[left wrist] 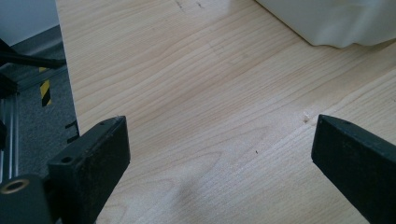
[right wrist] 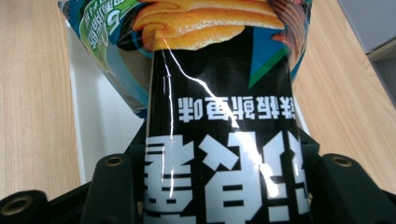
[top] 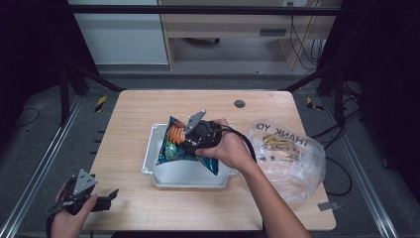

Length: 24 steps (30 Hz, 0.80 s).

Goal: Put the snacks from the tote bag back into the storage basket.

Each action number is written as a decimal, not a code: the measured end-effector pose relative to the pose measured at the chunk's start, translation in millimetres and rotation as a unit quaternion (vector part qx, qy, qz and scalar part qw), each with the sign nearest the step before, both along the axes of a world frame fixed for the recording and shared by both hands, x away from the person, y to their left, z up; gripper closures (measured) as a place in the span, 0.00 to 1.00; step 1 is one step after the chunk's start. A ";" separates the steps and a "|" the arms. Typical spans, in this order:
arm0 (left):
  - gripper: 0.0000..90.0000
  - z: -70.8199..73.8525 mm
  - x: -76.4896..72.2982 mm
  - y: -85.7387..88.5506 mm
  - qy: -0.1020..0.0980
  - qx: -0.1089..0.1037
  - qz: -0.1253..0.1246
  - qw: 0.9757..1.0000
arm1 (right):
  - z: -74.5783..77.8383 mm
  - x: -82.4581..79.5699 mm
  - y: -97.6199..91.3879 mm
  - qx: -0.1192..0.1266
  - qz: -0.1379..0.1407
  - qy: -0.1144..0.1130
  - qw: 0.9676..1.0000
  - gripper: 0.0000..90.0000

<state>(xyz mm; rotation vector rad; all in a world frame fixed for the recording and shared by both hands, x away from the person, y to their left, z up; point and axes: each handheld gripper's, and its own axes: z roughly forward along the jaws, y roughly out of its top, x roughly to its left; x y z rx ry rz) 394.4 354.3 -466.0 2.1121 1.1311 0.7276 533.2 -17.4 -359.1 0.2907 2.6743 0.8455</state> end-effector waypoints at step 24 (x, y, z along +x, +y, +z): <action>0.05 -1.3 0.5 -4.8 0.006 0.008 -0.012 1.000 | -20.6 -1.8 10.7 -0.017 0.021 0.022 0.999 0.50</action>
